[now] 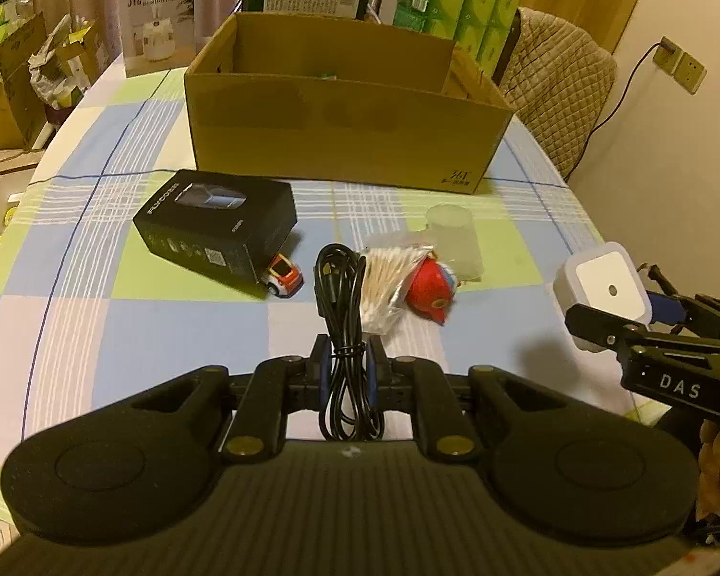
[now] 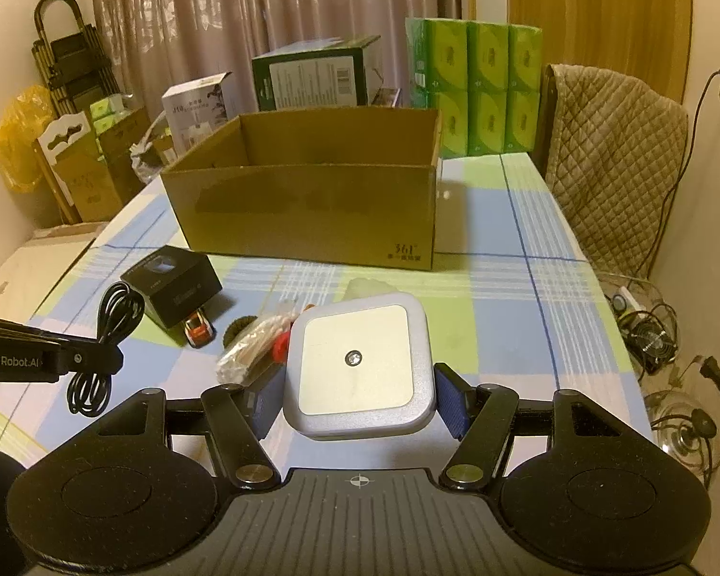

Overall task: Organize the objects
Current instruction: 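Carry cable and night light into the cardboard box, opening the left tool on the cable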

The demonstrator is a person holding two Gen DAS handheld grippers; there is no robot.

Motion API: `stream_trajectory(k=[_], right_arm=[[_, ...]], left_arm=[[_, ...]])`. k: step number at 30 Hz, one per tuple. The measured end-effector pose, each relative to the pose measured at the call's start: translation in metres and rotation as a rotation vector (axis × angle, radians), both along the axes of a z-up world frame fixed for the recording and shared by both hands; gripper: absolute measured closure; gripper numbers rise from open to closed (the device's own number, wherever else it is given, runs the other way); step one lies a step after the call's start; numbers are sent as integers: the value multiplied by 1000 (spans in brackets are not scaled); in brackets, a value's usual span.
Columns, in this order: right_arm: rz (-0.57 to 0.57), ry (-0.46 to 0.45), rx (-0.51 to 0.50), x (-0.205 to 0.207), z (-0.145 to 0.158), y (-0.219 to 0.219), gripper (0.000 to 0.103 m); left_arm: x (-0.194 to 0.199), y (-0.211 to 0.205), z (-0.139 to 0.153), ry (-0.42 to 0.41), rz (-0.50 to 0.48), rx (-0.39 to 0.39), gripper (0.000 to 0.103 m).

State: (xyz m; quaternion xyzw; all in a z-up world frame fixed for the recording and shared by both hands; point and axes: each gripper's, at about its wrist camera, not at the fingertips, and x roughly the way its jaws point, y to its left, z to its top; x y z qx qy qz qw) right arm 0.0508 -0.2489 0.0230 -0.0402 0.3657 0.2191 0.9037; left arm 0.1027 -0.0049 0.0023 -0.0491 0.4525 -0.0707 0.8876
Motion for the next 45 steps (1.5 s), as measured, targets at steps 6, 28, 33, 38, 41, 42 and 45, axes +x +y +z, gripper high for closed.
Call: stream_trajectory(k=[6, 28, 33, 38, 41, 42, 45], right_arm=[[-1, -5, 6, -1, 5, -2, 41], [42, -6, 48, 50, 34, 17, 41], [65, -12, 78, 90, 55, 28, 41], [79, -22, 96, 137, 75, 43, 41], [75, -27, 98, 169, 85, 51, 41], [73, -32, 97, 178, 89, 53, 41], [70, -34, 102, 206, 95, 60, 41]], left_arm=[[-3, -5, 10, -16, -16, -1, 92], [33, -9, 34, -47, -74, -6, 92], [65, -7, 51, -72, -93, -10, 92], [105, 2, 70, -100, -90, -6, 92], [134, 6, 82, -114, -97, 0, 92], [146, 7, 87, -117, -101, -2, 92], [178, 9, 101, -126, -111, 16, 92]])
